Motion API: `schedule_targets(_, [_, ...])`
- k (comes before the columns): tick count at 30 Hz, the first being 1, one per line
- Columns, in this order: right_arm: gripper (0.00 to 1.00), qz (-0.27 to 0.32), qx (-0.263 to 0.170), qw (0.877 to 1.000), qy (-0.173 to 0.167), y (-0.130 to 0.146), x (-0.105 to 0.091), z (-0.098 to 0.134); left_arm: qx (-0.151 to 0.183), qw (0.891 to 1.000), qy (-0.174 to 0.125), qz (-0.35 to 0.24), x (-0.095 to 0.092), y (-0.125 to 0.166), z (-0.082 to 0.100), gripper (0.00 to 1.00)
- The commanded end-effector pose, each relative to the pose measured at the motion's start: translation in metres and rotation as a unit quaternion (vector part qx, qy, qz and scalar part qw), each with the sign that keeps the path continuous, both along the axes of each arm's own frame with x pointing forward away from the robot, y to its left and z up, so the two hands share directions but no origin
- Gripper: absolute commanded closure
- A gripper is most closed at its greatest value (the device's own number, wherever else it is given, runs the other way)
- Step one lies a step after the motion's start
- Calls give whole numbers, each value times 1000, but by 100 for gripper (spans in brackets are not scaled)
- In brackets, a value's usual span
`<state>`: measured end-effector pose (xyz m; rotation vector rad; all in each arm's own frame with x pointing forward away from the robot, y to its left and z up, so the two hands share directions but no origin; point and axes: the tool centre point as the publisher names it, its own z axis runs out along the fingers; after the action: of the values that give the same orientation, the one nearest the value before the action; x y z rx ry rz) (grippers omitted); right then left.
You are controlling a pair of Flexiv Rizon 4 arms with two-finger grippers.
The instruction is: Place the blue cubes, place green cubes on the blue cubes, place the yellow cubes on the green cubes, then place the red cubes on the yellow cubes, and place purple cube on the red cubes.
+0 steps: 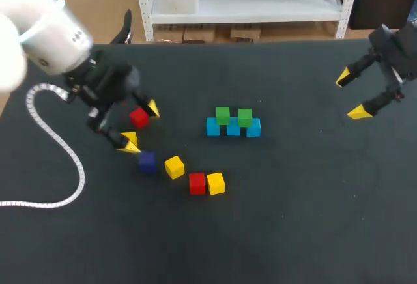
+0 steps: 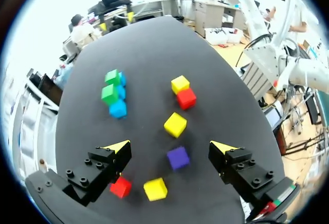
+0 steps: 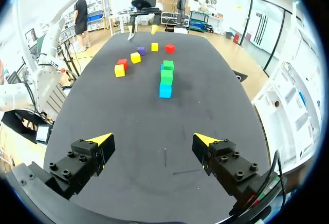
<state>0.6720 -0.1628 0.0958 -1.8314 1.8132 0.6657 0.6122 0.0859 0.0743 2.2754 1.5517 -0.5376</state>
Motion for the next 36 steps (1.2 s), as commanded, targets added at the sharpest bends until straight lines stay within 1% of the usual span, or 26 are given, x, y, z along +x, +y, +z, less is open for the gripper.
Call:
schedule_targets(1, [0,1,1,1000,0,0,1,-1,16,1000,2,-27,-2,-28,-13,0])
schedule_targets(5, [0,1,1,1000,0,0,1,-1,27,998,1,-61,-12,-41,-26,0])
schedule_targets(6, [0,1,1,1000,0,0,1,-1,37,997,-3,-73,-14,-44,-30,0])
schedule_targets(8, [0,1,1,1000,0,0,1,-1,36,996,-4,-84,-15,-47,-33,0])
schedule_targets(13, [0,1,1,1000,0,0,1,-1,56,989,-16,-136,-17,-54,-42,0])
schedule_targets(15, [0,1,1,1000,0,0,1,-1,60,986,-19,-153,-16,-55,-47,0])
schedule_targets(16, [0,1,1,1000,0,0,1,-1,69,984,-22,-162,-16,-56,-50,0])
schedule_targets(17, [0,1,1,1000,0,0,1,-1,70,983,-22,-169,-15,-57,-52,0])
schedule_targets(20, [0,1,1,1000,0,0,1,-1,77,980,-30,-181,-13,-56,-56,0])
schedule_targets(22, [0,1,1,1000,0,0,1,-1,76,978,-34,-191,-11,-55,-58,0])
schedule_targets(26, [0,1,1,1000,0,0,1,-1,92,971,-45,-217,-8,-51,-64,0])
schedule_targets(29, [0,1,1,1000,0,0,1,-1,103,969,-50,-221,-5,-47,-67,0])
schedule_targets(33, [0,1,1,1000,0,0,1,-1,108,967,-53,-226,-3,-43,-70,0])
schedule_targets(35, [0,1,1,1000,0,0,1,-1,111,966,-56,-227,-1,-41,-71,38])
schedule_targets(36, [0,1,1,1000,0,0,1,-1,111,966,-55,-227,-1,-40,-72,45])
